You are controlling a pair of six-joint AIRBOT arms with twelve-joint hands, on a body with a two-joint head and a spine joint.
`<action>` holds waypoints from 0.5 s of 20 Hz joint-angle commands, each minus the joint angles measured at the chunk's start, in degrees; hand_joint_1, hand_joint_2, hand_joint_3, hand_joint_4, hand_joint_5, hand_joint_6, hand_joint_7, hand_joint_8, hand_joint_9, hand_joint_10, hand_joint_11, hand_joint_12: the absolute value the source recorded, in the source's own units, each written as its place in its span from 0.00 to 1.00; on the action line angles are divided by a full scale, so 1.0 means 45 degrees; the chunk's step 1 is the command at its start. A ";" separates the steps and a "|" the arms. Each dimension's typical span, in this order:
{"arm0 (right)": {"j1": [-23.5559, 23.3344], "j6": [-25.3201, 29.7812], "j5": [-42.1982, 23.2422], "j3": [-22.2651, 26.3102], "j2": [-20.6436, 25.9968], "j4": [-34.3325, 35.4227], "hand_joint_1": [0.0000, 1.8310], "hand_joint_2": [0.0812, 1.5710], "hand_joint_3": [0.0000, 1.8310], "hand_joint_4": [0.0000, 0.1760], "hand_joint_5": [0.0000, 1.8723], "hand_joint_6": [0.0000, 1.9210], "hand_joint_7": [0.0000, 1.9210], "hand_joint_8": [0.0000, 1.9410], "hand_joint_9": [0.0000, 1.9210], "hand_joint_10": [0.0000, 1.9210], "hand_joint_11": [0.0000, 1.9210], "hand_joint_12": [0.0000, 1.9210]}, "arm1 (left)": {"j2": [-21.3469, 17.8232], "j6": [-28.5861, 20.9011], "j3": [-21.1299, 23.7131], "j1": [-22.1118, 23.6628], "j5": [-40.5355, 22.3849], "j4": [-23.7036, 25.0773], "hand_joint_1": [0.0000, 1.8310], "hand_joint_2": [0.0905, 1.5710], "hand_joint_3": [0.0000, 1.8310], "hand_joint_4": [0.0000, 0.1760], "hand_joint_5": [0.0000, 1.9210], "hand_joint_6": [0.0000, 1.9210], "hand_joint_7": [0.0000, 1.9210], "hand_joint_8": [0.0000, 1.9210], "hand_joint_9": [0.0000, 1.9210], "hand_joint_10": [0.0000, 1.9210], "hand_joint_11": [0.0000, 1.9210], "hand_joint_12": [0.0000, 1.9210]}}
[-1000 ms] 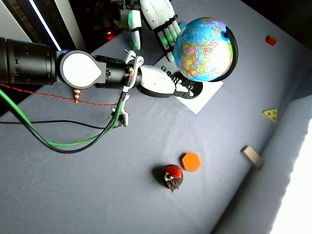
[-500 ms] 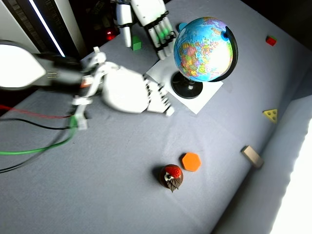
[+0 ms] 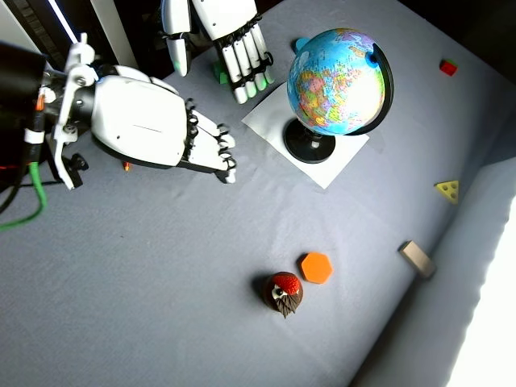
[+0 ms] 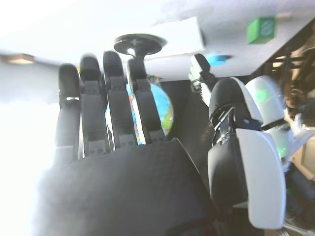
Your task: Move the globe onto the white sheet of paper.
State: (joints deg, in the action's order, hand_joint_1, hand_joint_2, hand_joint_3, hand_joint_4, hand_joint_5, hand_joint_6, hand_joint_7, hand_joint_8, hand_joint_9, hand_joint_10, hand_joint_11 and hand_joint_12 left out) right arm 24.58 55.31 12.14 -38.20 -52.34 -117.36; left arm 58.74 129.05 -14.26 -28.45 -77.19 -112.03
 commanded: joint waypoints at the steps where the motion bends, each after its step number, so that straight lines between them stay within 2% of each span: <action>1: -0.0034 0.0659 0.1262 0.0125 0.0057 -0.0518 0.05 0.75 0.00 0.00 0.30 0.50 0.48 0.16 0.31 0.55 0.14 0.90 | 0.0019 0.0228 -0.0060 0.0237 -0.0512 0.0379 0.00 0.81 0.00 0.00 0.38 0.11 0.43 0.11 0.33 0.29 0.10 0.75; 2: 0.0129 0.1142 0.2040 0.0296 0.0115 -0.0517 0.07 0.76 0.00 0.00 0.35 0.57 0.48 0.34 0.35 0.67 0.22 0.94 | 0.0029 0.0481 -0.0066 0.0524 -0.0548 0.0211 0.02 0.83 0.00 0.00 0.38 0.28 0.44 0.31 0.33 0.54 0.19 0.85; 3: 0.0202 0.1505 0.2321 0.0471 0.0220 -0.0514 0.07 0.76 0.00 0.00 0.35 0.57 0.48 0.34 0.35 0.67 0.22 0.94 | 0.0029 0.0699 -0.0046 0.0881 -0.0627 -0.0035 0.02 0.83 0.00 0.00 0.38 0.28 0.44 0.31 0.33 0.54 0.19 0.85; 4: 0.0278 0.1868 0.2881 0.0701 0.0323 -0.0513 0.09 0.76 0.00 0.00 0.38 0.60 0.47 0.46 0.36 0.73 0.26 0.96 | 0.0028 0.0863 0.0001 0.1131 -0.0760 -0.0189 0.04 0.84 0.00 0.00 0.36 0.42 0.42 0.45 0.33 0.67 0.23 0.90; 5: 0.0385 0.2098 0.3687 0.0986 0.0390 -0.0505 0.15 0.80 0.01 0.00 0.47 0.70 0.51 0.71 0.47 0.89 0.41 1.00 | 0.0020 0.0990 0.0063 0.1388 -0.0920 -0.0277 0.08 0.87 0.00 0.00 0.40 0.59 0.47 0.64 0.39 0.87 0.31 1.00; 7: 0.0561 0.2186 0.5046 0.1414 0.0422 -0.0504 0.22 0.83 0.01 0.00 0.50 0.78 0.56 0.79 0.54 0.95 0.51 1.00 | 0.0021 0.1330 0.0084 0.1703 -0.1028 -0.0444 0.10 0.87 0.00 0.00 0.45 0.64 0.50 0.74 0.47 0.90 0.38 1.00; 8: 0.0631 0.2185 0.5345 0.1588 0.0433 -0.0501 0.28 0.86 0.01 0.00 0.51 0.85 0.58 0.87 0.59 0.99 0.57 1.00 | 0.0025 0.1445 0.0085 0.1889 -0.1077 -0.0469 0.15 0.89 0.00 0.00 0.46 0.76 0.51 0.85 0.50 0.97 0.44 1.00; 9: 0.0659 0.2185 0.5629 0.1729 0.0437 -0.0469 0.30 0.87 0.01 0.00 0.52 0.89 0.59 0.91 0.61 1.00 0.60 1.00 | 0.0025 0.1496 0.0083 0.2035 -0.1131 -0.0515 0.17 0.89 0.00 0.00 0.46 0.81 0.51 0.89 0.50 0.99 0.46 1.00; 10: 0.0689 0.2181 0.6184 0.1882 0.0436 -0.0188 0.39 0.89 0.02 0.00 0.53 0.98 0.60 0.97 0.64 1.00 0.65 1.00 | 0.0021 0.1545 0.0084 0.2214 -0.1219 -0.0585 0.26 0.90 0.00 0.00 0.48 0.91 0.54 0.96 0.55 1.00 0.52 1.00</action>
State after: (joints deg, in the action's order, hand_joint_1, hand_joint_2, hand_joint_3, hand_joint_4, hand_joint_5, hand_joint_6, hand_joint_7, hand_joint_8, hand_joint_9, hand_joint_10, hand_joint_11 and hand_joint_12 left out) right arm 28.05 64.73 35.73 -29.74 -50.65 -115.44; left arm 58.72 136.38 -14.11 -18.52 -81.08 -118.43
